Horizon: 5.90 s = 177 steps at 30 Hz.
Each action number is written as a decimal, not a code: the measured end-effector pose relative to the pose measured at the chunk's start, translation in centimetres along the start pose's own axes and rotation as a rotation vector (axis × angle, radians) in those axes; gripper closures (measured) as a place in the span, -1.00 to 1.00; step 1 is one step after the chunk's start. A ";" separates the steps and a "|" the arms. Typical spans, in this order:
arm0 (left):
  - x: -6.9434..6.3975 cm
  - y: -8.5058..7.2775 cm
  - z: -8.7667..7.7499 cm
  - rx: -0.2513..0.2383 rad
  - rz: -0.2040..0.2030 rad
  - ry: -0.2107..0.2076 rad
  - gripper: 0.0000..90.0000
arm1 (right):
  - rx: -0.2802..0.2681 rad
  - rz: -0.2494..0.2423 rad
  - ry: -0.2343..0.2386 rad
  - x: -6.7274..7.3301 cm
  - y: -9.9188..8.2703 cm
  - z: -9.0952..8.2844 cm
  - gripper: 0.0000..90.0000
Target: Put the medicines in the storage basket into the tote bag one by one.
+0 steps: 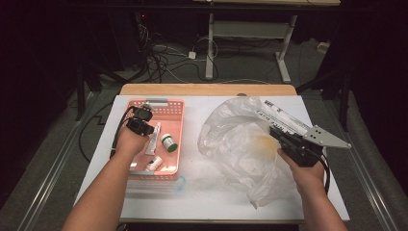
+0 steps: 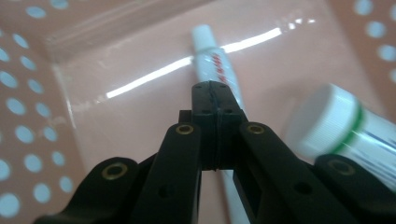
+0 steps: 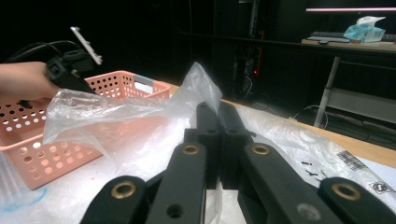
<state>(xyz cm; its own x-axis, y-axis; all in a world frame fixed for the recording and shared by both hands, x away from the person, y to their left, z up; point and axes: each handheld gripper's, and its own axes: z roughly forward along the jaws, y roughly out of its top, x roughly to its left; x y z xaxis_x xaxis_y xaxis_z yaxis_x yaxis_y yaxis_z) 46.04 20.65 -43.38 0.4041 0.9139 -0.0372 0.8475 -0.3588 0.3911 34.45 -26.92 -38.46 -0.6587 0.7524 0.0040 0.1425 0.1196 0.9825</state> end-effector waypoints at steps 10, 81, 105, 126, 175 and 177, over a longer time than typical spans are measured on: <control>-1.2 -1.2 0.3 0.098 0.074 -0.081 0.96 | -0.008 0.003 -0.010 0.0 0.2 -0.3 1.00; 1.8 -0.5 1.7 -0.029 -0.014 -0.071 0.51 | 0.003 -0.009 -0.013 0.0 0.0 -0.4 1.00; -1.5 -2.6 -3.8 -0.258 0.032 -0.125 0.51 | -0.008 -0.010 0.001 0.2 0.2 -0.4 1.00; -5.6 -6.8 -6.5 -0.397 0.123 -0.164 0.51 | -0.005 -0.021 0.013 0.5 0.4 -0.5 1.00; -13.8 -9.4 -8.9 -0.586 0.286 -0.416 0.51 | 0.011 -0.035 0.027 1.3 0.1 -0.2 1.00; -14.2 -9.4 -8.7 -0.582 0.298 -0.421 0.51 | 0.010 -0.027 0.029 1.4 0.1 -0.1 1.00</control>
<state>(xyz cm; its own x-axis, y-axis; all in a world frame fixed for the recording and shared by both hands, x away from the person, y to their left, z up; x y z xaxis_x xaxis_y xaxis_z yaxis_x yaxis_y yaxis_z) 29.39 12.69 -38.52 0.7821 0.6037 -0.1549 0.4121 -0.3145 0.8551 33.45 -25.94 -38.33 -0.6837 0.7296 -0.0170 0.1319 0.1464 0.9804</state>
